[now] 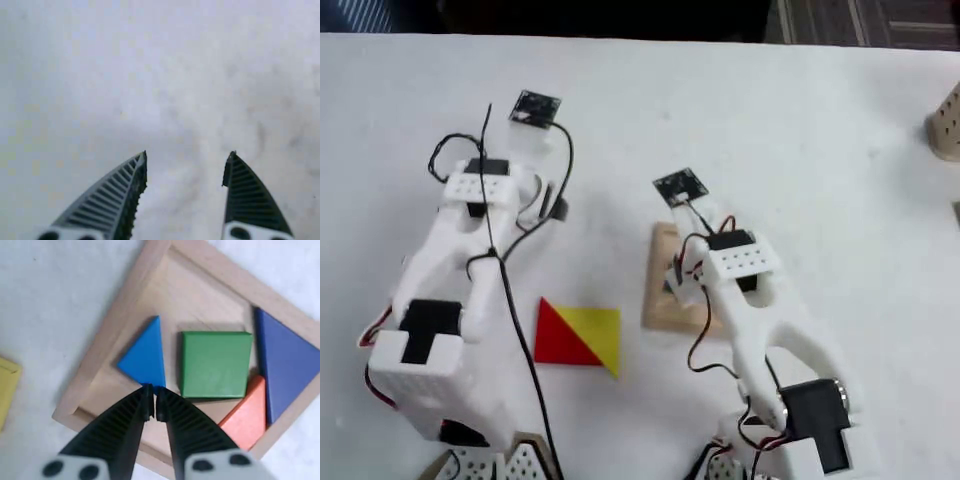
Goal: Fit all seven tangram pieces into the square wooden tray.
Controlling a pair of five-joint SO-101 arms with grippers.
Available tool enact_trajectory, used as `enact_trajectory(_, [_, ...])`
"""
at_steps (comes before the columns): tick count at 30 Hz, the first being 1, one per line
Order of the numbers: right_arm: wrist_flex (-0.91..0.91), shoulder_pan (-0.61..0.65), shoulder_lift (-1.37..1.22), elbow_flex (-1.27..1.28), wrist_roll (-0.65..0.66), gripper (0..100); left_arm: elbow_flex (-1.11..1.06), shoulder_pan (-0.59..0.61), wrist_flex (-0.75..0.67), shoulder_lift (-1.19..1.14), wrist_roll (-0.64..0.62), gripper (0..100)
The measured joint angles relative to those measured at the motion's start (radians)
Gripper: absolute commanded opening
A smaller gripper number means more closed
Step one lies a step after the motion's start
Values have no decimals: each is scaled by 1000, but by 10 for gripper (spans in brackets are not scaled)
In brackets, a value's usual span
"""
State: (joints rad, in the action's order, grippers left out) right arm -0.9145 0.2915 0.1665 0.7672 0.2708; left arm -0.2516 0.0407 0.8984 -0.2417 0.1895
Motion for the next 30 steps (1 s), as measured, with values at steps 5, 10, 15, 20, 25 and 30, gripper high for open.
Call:
enact_trajectory(5, [68, -3, 0, 6, -2, 23, 0, 0, 0, 0, 0, 248])
enact_trajectory(10, [135, -2, 0, 6, -2, 24, 0, 0, 0, 0, 0, 248])
enact_trajectory(15, [204, -2, 0, 6, -2, 21, 0, 0, 0, 0, 2, 248])
enact_trajectory(20, [141, -38, 0, 6, 0, 19, 0, 0, 0, 0, 2, 248])
enact_trajectory(25, [6, -147, 5, 6, -2, 19, 0, 0, 0, 0, 2, 248])
enact_trajectory(30, [6, -175, 15, 29, 8, 19, 0, 0, -2, 0, 2, 248])
